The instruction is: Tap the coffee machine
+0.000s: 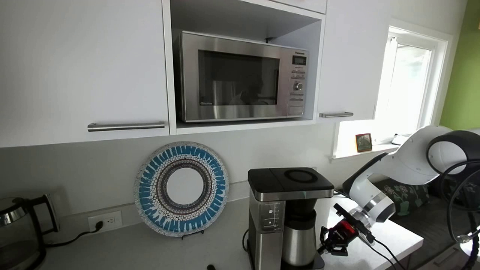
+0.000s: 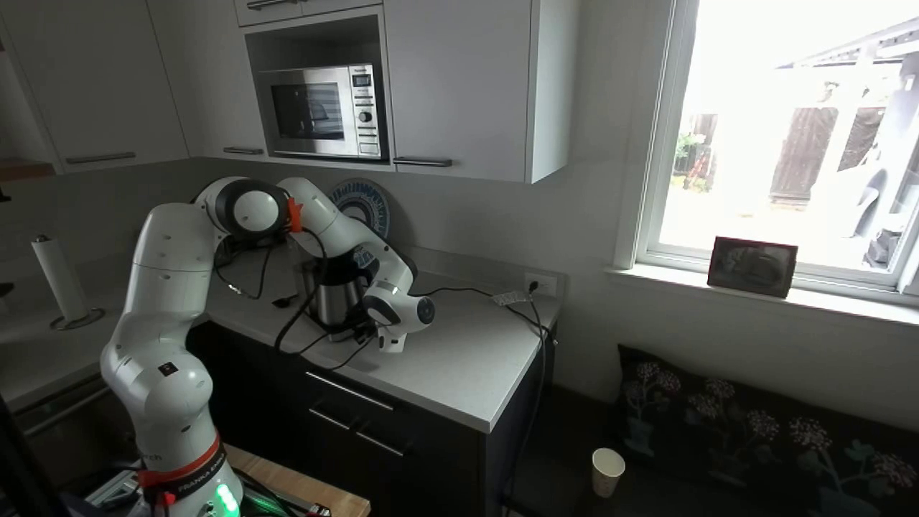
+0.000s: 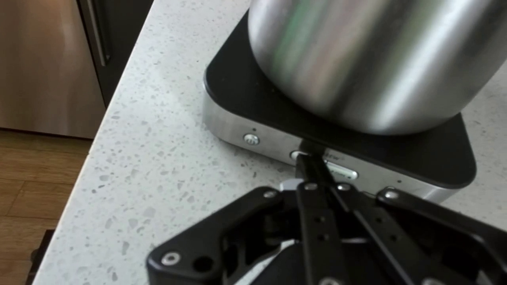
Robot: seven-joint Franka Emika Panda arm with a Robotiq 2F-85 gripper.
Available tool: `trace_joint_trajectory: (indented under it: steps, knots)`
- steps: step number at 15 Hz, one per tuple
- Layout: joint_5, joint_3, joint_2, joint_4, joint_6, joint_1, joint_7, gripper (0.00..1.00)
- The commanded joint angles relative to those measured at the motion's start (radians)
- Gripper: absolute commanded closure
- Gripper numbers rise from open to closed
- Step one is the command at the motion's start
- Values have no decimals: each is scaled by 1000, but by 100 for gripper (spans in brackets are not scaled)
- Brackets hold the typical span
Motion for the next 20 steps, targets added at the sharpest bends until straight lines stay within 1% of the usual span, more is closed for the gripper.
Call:
trace_joint_trajectory:
  steps: [1, 9, 13, 16, 20]
  knots:
    - [49, 18, 15, -4, 17, 20, -18, 100]
    - [67, 18, 13, -9, 39, 27, -15, 100]
    - [26, 5, 0, -3, 26, 21, -9, 100]
    - [-42, -8, -15, 3, -1, 17, 1, 100]
    - [-96, -15, -34, 9, 7, 16, -1, 100]
